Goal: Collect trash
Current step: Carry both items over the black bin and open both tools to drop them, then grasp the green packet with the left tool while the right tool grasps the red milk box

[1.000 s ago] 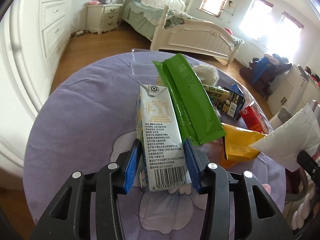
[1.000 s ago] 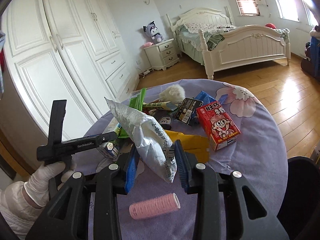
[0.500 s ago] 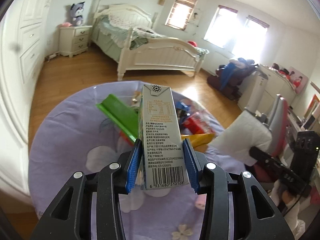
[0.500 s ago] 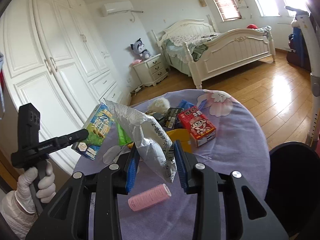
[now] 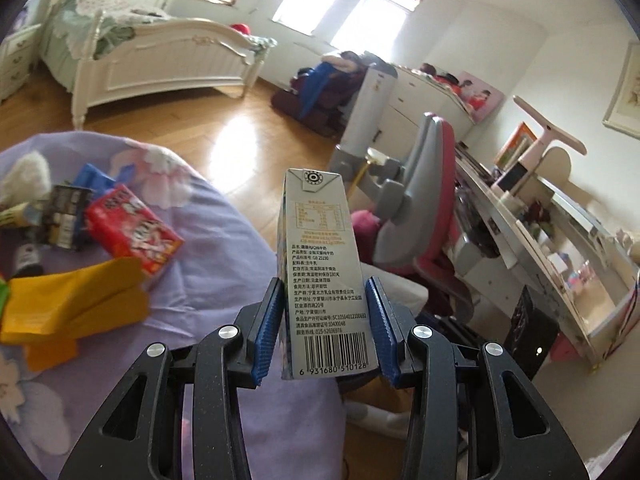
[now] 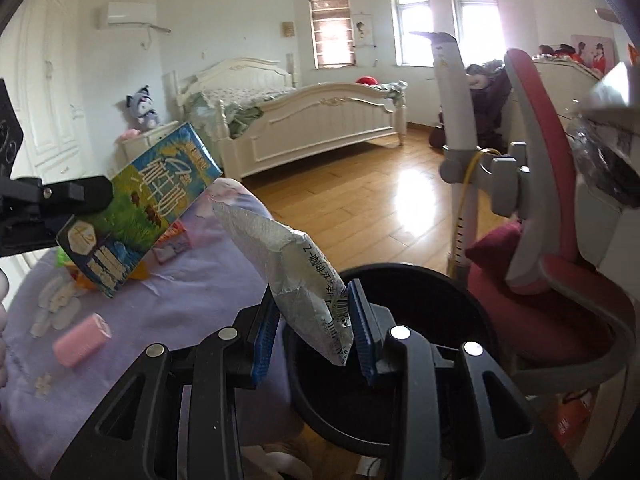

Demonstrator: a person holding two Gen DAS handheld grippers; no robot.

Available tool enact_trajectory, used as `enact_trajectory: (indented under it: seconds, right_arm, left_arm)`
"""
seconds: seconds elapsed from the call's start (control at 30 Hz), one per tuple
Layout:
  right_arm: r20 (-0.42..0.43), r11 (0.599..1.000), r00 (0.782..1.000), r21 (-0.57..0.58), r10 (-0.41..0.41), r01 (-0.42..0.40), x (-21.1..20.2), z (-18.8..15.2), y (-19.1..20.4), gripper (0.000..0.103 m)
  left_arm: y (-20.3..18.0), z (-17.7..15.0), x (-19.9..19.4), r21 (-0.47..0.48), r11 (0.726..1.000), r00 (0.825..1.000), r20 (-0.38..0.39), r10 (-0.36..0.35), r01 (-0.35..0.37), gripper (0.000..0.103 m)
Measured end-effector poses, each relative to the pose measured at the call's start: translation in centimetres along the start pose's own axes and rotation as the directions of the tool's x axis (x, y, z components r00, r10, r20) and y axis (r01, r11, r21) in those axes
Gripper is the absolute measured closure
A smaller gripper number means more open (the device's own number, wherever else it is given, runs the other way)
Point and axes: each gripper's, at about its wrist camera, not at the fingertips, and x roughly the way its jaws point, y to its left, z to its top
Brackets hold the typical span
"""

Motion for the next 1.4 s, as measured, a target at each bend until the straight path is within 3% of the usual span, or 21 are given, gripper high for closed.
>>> enact_trajectory:
  seconds: [0.07,0.3,0.63,0.73,0.77,0.8,1.0,1.13,1.17,1.23,1.3,1.4]
  right_arm:
    - [-0.028,0.999,0.999,0.028,-0.028,0.029,0.6,-1.4,-1.6,0.069]
    - [-0.114,0.992,0.99,0.085,-0.082,0.092,2.9,-3.9,-5.5,0.068]
    - [-0.188,0.977,0.979,0.183,-0.076,0.111,4.2,-5.4,-8.1,0.065]
    - [-0.206,0.971,0.976,0.209,-0.073,0.117,4.3,-5.5,-8.6,0.049]
    - [-0.207,0.968,0.975,0.217,-0.078,0.124,4.0,-5.6,-8.7,0.036]
    - [-0.201,0.966,0.977,0.227,-0.077,0.123,3.8,-5.6,-8.8,0.033]
    - [-0.137,0.974,0.99,0.216,-0.035,0.064,1.9,-4.8,-7.2,0.033]
    - [-0.103,0.985,0.995,0.175,0.014,0.004,1.4,-3.5,-5.2,0.033]
    - [-0.092,0.987,0.995,0.162,0.03,-0.015,1.3,-3.1,-4.5,0.033]
    - [-0.076,0.989,0.995,0.133,0.067,-0.056,1.0,-2.1,-3.0,0.033]
    - [-0.067,0.99,0.992,0.103,0.105,-0.098,1.2,-0.9,-1.5,0.033]
    - [-0.06,0.985,0.984,0.046,0.168,-0.166,1.4,1.0,1.3,0.033]
  left_arm:
    - [-0.6,0.0,3.0,-0.001,0.999,0.999,-0.043,-0.033,0.033,0.061]
    - [-3.2,-0.4,11.3,0.063,0.997,0.986,-0.16,-0.036,0.046,0.06]
    - [-5.0,-0.3,16.4,0.105,0.994,0.972,-0.235,-0.002,0.027,0.059]
    - [-5.3,0.2,16.1,0.14,0.99,0.972,-0.234,0.04,-0.007,0.052]
    - [-5.6,0.3,16.0,0.156,0.988,0.972,-0.228,0.049,-0.013,0.048]
    - [-5.5,0.4,15.1,0.163,0.987,0.974,-0.22,0.05,-0.013,0.046]
    - [-5.1,1.0,9.8,0.164,0.986,0.991,-0.118,0.058,-0.038,0.045]
    - [-3.5,1.3,4.4,0.136,0.983,0.992,0.01,0.123,-0.123,0.042]
    - [-3.0,1.4,3.0,0.129,0.978,0.987,0.045,0.156,-0.161,0.03]
    - [-1.5,1.2,-0.3,0.112,0.959,0.961,0.128,0.244,-0.259,0.021]
    - [0.7,1.0,-3.7,0.072,0.933,0.924,0.186,0.335,-0.353,0.021]
    - [5.2,0.7,-8.4,-0.071,0.896,0.873,0.202,0.443,-0.439,0.021]
